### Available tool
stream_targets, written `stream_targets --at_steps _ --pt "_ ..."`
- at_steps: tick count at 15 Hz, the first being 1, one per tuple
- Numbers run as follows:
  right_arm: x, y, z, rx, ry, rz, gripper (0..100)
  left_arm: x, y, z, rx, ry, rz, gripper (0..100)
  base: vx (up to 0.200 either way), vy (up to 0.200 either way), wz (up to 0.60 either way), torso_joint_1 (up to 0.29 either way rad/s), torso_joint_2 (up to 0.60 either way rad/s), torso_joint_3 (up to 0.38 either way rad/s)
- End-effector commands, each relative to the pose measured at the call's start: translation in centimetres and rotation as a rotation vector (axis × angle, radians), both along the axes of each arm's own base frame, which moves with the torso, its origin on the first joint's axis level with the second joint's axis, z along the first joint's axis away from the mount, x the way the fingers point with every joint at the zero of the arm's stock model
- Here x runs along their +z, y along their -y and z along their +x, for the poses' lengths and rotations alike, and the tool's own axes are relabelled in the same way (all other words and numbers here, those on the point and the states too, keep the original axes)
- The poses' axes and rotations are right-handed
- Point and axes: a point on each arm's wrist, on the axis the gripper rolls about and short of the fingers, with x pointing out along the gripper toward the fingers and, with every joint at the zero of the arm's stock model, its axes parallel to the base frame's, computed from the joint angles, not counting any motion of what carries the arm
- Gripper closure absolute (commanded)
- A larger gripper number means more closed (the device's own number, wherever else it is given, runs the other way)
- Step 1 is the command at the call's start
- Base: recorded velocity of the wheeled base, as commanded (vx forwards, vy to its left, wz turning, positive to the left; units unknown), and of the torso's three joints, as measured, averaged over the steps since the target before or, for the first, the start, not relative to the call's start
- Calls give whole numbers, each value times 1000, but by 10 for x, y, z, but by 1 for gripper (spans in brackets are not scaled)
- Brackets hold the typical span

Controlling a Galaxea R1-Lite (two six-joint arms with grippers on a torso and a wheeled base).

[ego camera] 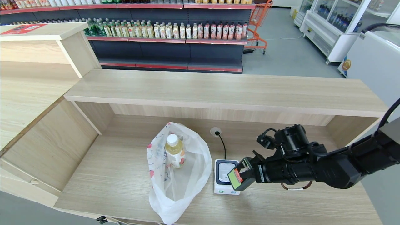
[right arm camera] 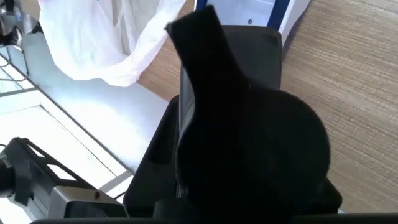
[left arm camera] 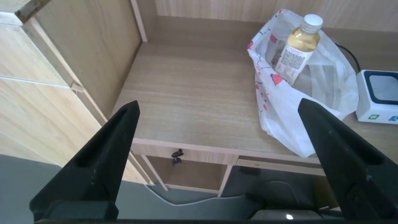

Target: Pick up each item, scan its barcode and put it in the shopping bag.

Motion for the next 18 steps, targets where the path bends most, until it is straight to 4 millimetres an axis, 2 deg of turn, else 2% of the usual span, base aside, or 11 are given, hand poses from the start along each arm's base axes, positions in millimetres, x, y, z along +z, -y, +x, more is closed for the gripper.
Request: stream_targets --at_steps 1,5,10,15,17,18 --pt "-12 -6 5 8 -21 -17 100 0 0 0 0 0 0 0 0 0 0 0 0 0" --pt "-21 -15 14 0 -16 -40 100 0 0 0 0 0 0 0 0 0 0 0 0 0" --pt "-24 -24 33 1 24 -19 100 0 0 0 0 0 0 0 0 0 0 0 0 0" --pt "-33 -27 38 2 11 -26 100 0 0 0 0 0 0 0 0 0 0 0 0 0" --pt "-26 -27 38 1 24 -14 100 0 0 0 0 0 0 0 0 0 0 0 0 0" --pt "-13 -27 38 1 58 7 100 0 0 0 0 0 0 0 0 0 0 0 0 0"
